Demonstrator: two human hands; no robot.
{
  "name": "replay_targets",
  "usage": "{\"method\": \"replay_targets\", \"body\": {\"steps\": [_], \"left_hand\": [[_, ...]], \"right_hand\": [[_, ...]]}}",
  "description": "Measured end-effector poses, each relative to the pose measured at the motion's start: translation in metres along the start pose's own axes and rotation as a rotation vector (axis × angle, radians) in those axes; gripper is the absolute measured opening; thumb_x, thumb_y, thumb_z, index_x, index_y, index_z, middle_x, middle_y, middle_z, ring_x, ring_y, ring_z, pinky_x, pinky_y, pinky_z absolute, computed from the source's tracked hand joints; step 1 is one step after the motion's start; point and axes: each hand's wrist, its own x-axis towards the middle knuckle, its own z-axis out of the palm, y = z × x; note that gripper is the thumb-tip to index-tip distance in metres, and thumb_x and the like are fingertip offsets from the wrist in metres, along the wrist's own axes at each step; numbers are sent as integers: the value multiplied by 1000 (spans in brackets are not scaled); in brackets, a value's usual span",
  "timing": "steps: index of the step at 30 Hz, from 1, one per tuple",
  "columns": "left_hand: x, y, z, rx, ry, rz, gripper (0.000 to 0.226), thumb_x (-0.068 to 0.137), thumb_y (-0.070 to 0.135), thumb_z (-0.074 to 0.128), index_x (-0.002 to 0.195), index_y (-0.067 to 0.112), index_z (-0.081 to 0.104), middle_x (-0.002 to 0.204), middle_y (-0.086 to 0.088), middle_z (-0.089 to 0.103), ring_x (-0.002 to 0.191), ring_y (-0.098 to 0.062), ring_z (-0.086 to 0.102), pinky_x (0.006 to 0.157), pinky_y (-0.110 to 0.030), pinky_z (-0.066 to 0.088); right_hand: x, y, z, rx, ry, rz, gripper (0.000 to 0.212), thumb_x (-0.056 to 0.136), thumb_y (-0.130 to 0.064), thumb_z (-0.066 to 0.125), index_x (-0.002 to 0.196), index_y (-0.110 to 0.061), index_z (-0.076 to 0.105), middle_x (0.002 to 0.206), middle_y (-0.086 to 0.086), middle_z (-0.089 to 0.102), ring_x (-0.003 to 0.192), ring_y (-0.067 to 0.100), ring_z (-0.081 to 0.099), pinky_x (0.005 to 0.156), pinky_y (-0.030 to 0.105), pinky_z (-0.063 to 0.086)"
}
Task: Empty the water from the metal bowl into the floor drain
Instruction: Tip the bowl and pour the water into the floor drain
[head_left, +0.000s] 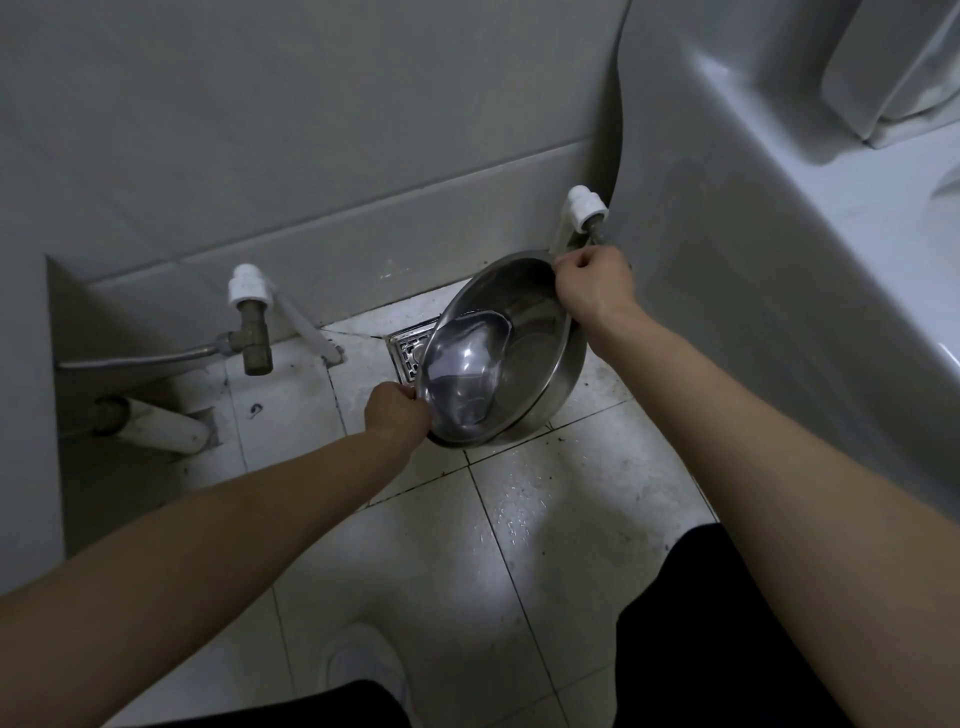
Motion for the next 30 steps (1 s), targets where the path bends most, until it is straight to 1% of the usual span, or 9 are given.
{"method": "replay_targets", "body": {"steps": [2,5,9,13,21,24,25,28,30], "left_hand": [[1,0,0,5,0,-4,10,89,0,60,82,6,65,73,-5,60,66,-14,55,67,-31,50],[1,-2,0,17,-11,-6,11,89,-1,58,91,0,69,77,-10,63,73,-22,61,68,-32,53],[3,-3,1,19,-5,-12,11,89,0,59,94,2,68,75,-6,60,67,-15,55,63,-29,47],[2,-3,1,13,-18,-14,12,88,0,60,96,0,70,84,-13,66,76,-22,62,63,-29,49],[3,-3,0,17,-20,-17,13,88,2,60,94,-1,71,81,-14,66,74,-23,62,55,-25,45],[3,-3,1,14,-15,-22,9,88,0,60,90,-1,68,78,-11,64,75,-24,61,62,-29,49],[3,-3,1,10,-12,-16,5,88,0,60,86,1,64,74,-7,60,73,-22,59,65,-29,49],[3,-3,0,-10,1,-2,14,88,-1,61,83,12,57,70,1,51,66,-14,50,70,-29,45],[2,-3,0,-16,7,0,16,87,-1,61,80,13,56,69,1,52,68,-16,50,70,-29,46]], "right_hand": [[0,0,0,6,-4,4,29,102,-17,50,113,1,70,118,14,70,105,25,65,92,32,53],[-1,0,2,11,-5,5,30,102,-16,49,114,3,70,119,18,70,108,29,66,92,35,54],[0,-1,3,18,-6,4,29,102,-15,50,111,3,71,116,16,71,105,26,66,93,33,53],[0,-1,3,28,-14,1,31,102,-16,52,114,6,69,119,20,70,108,29,66,86,30,49],[0,-2,3,16,-14,-5,31,101,-19,53,113,4,70,115,20,70,101,28,66,94,36,53],[0,-3,4,10,-15,-11,31,101,-18,53,112,5,70,111,21,70,96,26,65,91,37,54],[0,-2,4,4,-16,-15,31,101,-18,52,111,6,70,108,21,70,93,26,64,88,36,54],[0,-2,3,-5,-30,-24,31,101,-16,50,108,7,71,92,15,63,84,23,60,73,30,50],[-1,-2,3,1,-30,-22,31,101,-15,50,110,7,71,97,19,67,89,27,65,75,31,51]]}}
